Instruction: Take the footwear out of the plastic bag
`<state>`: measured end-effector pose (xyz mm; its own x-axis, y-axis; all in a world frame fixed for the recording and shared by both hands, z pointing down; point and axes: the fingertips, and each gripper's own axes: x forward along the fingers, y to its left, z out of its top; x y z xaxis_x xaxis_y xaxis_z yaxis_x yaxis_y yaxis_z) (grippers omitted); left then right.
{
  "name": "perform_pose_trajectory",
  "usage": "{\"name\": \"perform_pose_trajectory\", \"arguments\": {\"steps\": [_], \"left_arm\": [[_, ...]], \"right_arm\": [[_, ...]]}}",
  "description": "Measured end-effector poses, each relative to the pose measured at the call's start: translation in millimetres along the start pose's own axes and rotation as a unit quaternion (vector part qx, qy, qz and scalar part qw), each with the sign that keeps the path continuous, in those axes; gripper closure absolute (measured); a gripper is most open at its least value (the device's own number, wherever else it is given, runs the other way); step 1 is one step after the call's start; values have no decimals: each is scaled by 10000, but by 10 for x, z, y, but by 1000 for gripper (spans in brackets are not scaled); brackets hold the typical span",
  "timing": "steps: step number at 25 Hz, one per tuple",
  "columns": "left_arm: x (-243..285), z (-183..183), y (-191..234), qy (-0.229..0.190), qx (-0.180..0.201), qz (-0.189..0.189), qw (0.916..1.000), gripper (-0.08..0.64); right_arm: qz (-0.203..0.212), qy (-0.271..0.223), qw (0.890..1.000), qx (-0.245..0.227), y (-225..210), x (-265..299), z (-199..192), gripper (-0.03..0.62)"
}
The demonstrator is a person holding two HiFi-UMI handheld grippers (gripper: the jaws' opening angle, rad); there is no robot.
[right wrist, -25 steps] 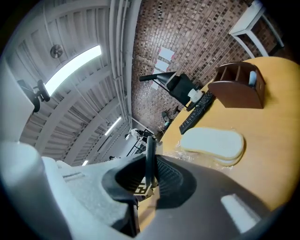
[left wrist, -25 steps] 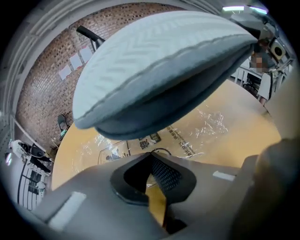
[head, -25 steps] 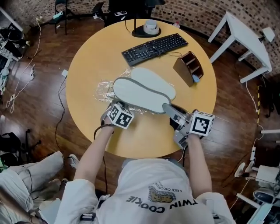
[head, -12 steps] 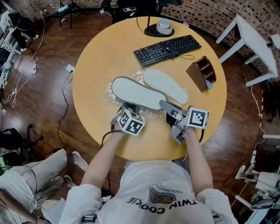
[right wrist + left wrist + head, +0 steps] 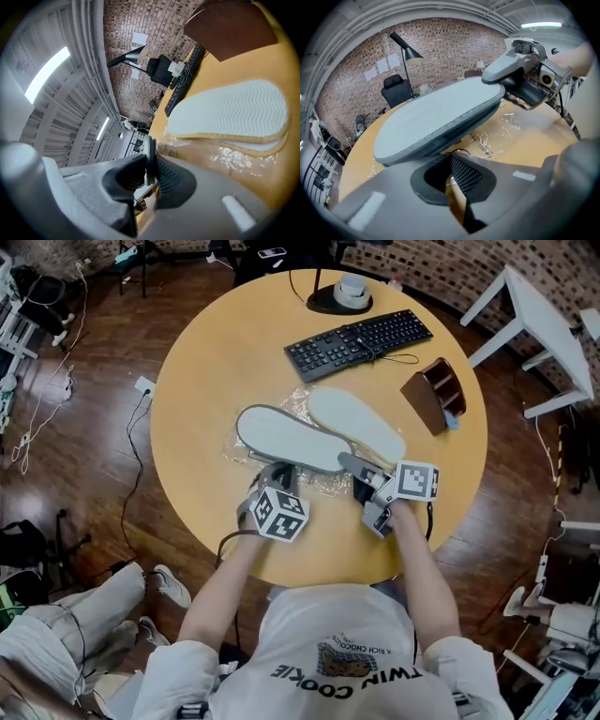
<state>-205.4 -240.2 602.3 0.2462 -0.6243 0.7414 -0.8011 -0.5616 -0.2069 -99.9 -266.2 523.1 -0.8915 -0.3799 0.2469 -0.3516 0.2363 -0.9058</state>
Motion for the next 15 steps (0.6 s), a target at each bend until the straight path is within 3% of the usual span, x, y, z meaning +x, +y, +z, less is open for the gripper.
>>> {"name": "perform_pose_trajectory", "arguments": {"steps": [4, 10, 15], "left_arm": [[-42, 13, 15, -154, -131, 25, 9998, 554], [-276, 77, 88, -574, -642, 96, 9962, 554], [-391, 129, 66, -678, -852, 76, 9940, 554]], "right_arm": [[-524, 62, 9984, 201, -191, -34, -82, 530], [-1174, 156, 9912, -599, -329, -43, -147, 523], [-1689, 334, 9776, -1208, -370, -56, -212, 511]]}}
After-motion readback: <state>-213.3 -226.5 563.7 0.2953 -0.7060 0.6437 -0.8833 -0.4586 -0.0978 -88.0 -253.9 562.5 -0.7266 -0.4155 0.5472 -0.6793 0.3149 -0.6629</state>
